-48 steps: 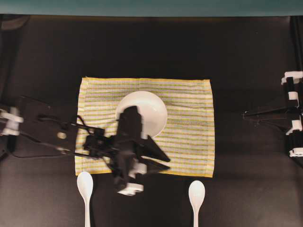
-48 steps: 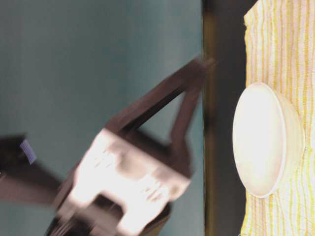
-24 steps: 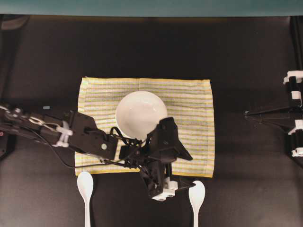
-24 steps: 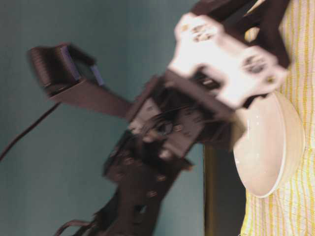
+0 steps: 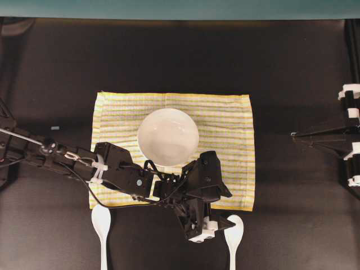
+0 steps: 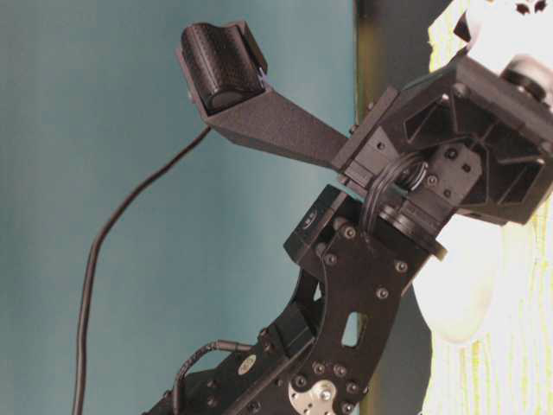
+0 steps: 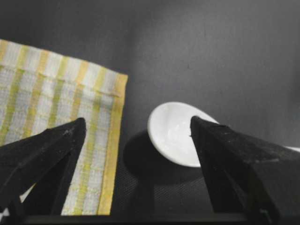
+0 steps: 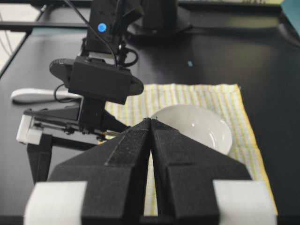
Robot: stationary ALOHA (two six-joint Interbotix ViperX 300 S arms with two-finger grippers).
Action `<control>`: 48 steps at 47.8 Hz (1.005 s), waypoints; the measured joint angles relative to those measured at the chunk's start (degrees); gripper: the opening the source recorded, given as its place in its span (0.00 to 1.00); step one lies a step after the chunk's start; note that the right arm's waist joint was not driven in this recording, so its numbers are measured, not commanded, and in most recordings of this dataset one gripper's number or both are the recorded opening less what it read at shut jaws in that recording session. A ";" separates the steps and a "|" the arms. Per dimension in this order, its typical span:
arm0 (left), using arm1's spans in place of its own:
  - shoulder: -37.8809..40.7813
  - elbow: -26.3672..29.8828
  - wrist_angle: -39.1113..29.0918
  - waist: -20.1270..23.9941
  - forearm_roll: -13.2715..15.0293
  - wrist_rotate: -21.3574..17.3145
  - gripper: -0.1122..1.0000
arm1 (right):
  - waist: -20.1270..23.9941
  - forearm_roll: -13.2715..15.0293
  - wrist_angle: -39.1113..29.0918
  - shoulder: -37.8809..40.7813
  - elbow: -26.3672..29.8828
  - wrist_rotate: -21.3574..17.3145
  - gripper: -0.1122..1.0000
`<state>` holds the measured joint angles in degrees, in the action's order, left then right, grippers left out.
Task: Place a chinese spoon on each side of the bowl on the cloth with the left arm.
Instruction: 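Reach the left gripper down to the right white spoon and grasp it, then lift the spoon and carry it onto the cloth right of the bowl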
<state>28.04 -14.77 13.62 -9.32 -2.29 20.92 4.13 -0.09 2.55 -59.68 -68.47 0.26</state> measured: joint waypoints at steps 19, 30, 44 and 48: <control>1.14 0.88 -2.64 -1.58 0.00 2.11 0.88 | 0.00 0.00 -0.26 -2.37 0.00 0.44 0.10; 2.20 1.67 -2.90 -1.58 0.00 2.11 0.87 | 0.00 -0.09 -0.62 -2.90 -0.35 0.44 0.10; 3.60 3.96 -3.43 -1.58 0.00 2.11 0.77 | 0.00 -0.09 -0.70 -2.90 -0.44 0.44 0.10; 3.60 4.13 -3.60 -1.49 0.00 2.20 0.60 | 0.00 -0.09 -0.70 -2.90 -0.53 0.53 0.10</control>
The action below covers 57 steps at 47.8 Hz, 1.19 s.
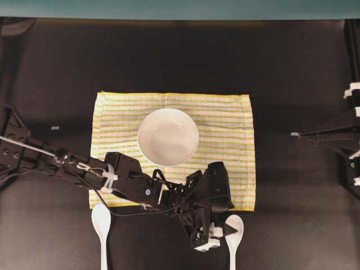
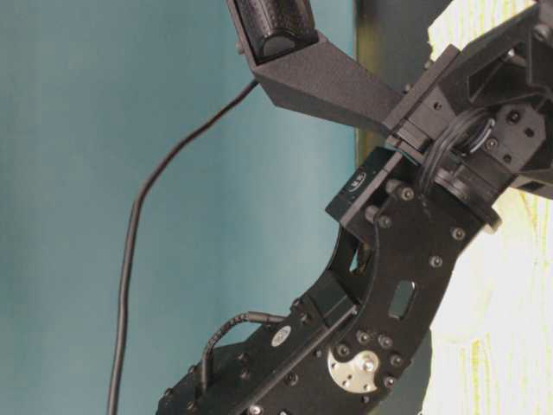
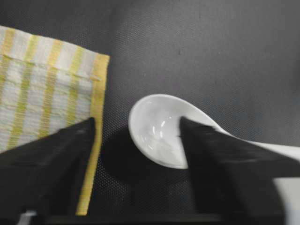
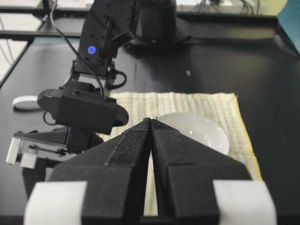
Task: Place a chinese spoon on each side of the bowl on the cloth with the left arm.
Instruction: 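Lift the spoon and carry it onto the cloth right of the bowl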
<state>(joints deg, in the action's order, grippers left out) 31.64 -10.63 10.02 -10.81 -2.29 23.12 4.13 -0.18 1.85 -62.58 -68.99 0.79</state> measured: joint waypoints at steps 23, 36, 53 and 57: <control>-8.35 5.01 -15.64 3.25 -0.09 -2.02 0.17 | 0.00 0.00 -1.85 -0.09 0.09 -0.09 0.10; -13.01 10.99 -32.34 12.04 -0.18 -12.66 0.17 | 0.00 0.00 -2.11 -0.62 0.09 -0.18 0.10; -10.55 7.73 -29.62 17.75 -0.18 -13.36 0.17 | 0.00 0.00 -2.11 -1.41 0.09 -0.26 0.10; -9.67 6.68 -28.13 18.63 -0.18 -13.36 0.17 | 0.00 0.00 -2.11 -1.41 0.00 -0.26 0.10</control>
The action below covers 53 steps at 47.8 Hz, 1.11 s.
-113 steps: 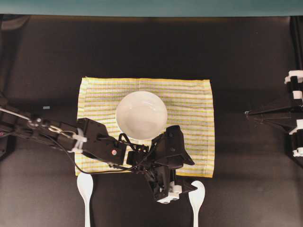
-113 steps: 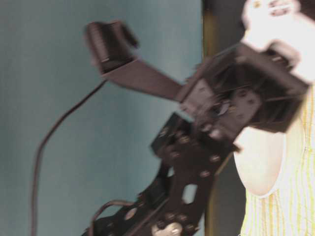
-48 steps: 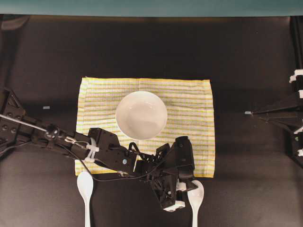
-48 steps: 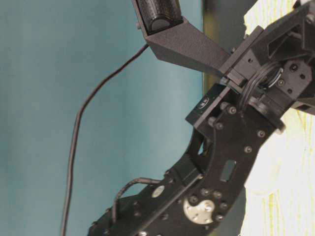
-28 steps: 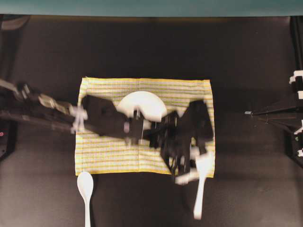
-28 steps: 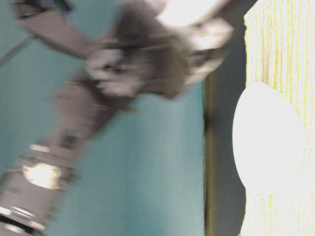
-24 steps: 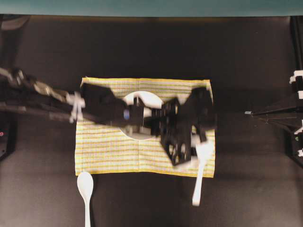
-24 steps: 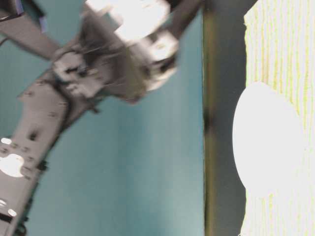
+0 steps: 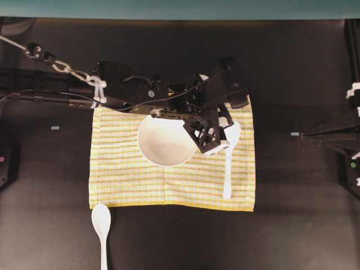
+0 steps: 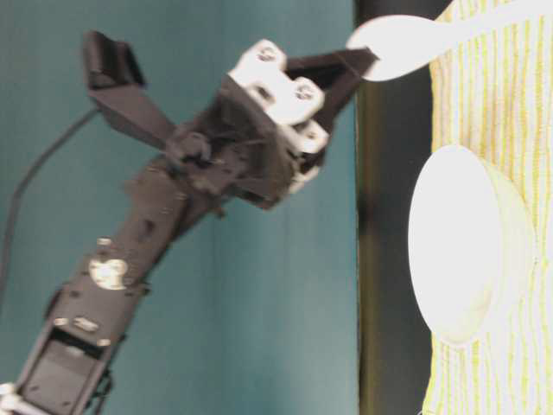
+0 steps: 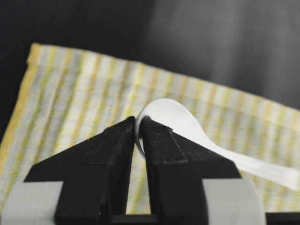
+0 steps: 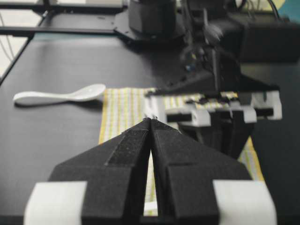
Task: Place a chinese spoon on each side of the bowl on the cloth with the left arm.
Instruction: 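Lift the spoon and carry it onto the cloth right of the bowl, then release the spoon and move the left gripper to the left spoon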
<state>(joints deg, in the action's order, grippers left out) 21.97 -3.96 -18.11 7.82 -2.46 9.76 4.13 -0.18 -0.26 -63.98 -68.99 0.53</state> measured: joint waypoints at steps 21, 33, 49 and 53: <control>5.01 -3.78 9.40 2.29 0.09 -3.69 0.17 | 0.00 0.00 0.09 0.00 0.00 0.09 0.10; 5.89 -3.87 12.48 2.37 0.09 -4.13 0.17 | 0.00 0.00 -0.70 0.00 0.09 0.26 0.10; 5.71 -5.36 13.01 2.29 0.09 -4.48 0.26 | 0.00 0.00 -5.10 -0.53 0.09 -0.09 0.10; 5.98 -6.42 13.71 2.20 0.00 -5.01 0.48 | 0.00 0.00 -5.36 -0.53 0.00 -0.09 0.10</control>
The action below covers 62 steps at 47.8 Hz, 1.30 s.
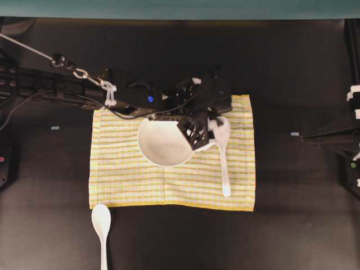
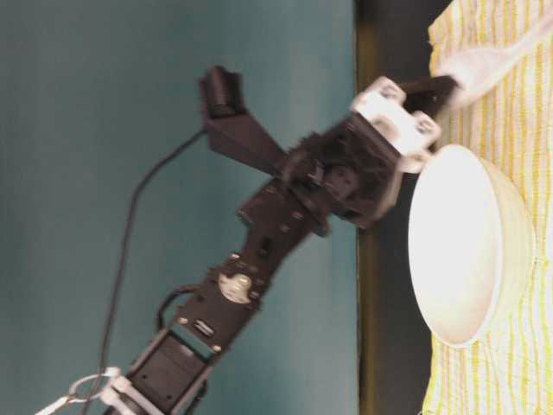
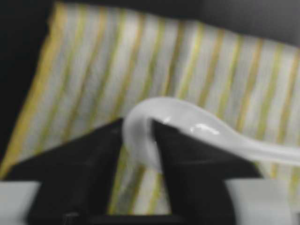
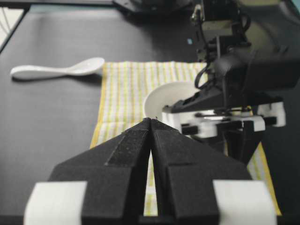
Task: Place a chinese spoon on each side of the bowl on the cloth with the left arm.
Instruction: 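Release the spoon and move the left gripper to the left spoon, then lower the left gripper and grasp the left white spoon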
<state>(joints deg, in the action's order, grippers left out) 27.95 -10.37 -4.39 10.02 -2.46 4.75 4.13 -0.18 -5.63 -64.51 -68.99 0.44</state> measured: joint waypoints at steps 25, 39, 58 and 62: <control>-25.40 -13.54 8.00 -10.20 0.00 0.79 0.88 | 0.00 0.00 -0.79 -2.64 0.09 -0.09 0.10; -42.45 -37.53 9.93 -18.54 0.00 20.92 0.88 | 0.00 0.00 -6.33 -3.96 -0.35 -0.26 0.10; -42.80 -49.48 9.49 -27.42 0.00 29.18 0.87 | 0.00 0.00 -5.19 -4.04 -1.76 -0.26 0.10; -41.40 -50.19 9.14 -27.60 0.00 29.79 0.87 | 0.00 -0.35 -5.01 -3.96 -2.11 -0.35 0.10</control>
<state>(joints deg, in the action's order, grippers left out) -13.45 -60.56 4.75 -17.58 -2.46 34.54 4.13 -0.53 -10.63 -68.47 -71.10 0.09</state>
